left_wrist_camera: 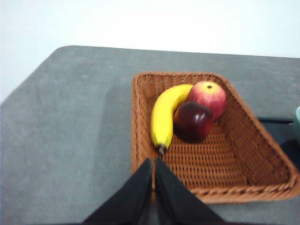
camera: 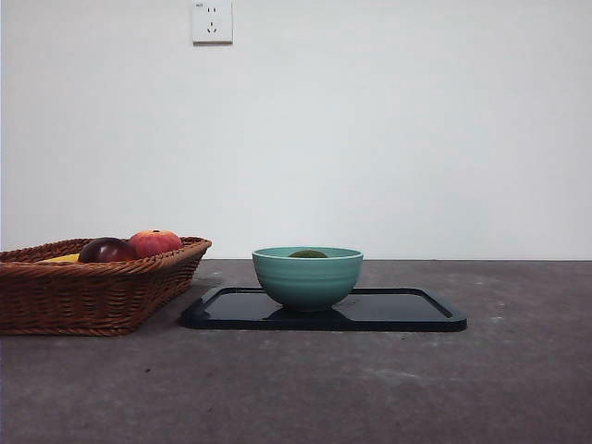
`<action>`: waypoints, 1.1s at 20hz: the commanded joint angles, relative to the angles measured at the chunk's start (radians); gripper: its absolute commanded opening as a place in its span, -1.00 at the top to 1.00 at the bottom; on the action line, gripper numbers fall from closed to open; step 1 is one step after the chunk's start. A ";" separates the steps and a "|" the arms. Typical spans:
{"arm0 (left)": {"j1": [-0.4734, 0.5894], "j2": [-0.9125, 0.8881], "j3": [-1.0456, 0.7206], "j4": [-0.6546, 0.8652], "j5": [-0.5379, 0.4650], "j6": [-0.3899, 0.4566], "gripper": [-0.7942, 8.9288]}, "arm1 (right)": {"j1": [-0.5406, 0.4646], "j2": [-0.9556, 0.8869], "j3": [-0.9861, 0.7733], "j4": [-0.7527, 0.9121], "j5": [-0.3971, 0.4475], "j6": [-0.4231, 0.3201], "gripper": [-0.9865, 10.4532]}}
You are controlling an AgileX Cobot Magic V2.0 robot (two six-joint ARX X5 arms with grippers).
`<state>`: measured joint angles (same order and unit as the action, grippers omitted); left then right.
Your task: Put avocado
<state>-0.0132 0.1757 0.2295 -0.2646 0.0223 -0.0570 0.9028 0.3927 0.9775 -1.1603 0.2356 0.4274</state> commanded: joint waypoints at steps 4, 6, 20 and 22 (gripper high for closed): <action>0.002 -0.099 -0.158 0.045 -0.003 -0.064 0.82 | 0.011 0.003 0.010 0.012 0.002 0.010 0.80; 0.002 -0.130 -0.190 0.053 -0.003 -0.058 0.82 | 0.011 0.003 0.010 0.012 0.002 0.010 0.80; 0.002 -0.172 -0.218 0.076 -0.004 0.088 0.82 | 0.011 0.003 0.010 0.011 0.002 0.010 0.80; 0.002 -0.172 -0.218 0.076 -0.004 0.088 0.82 | 0.011 0.003 0.010 0.011 0.002 0.010 0.80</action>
<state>-0.0132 0.0051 0.0326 -0.1810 0.0216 0.0170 0.9028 0.3923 0.9775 -1.1599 0.2359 0.4274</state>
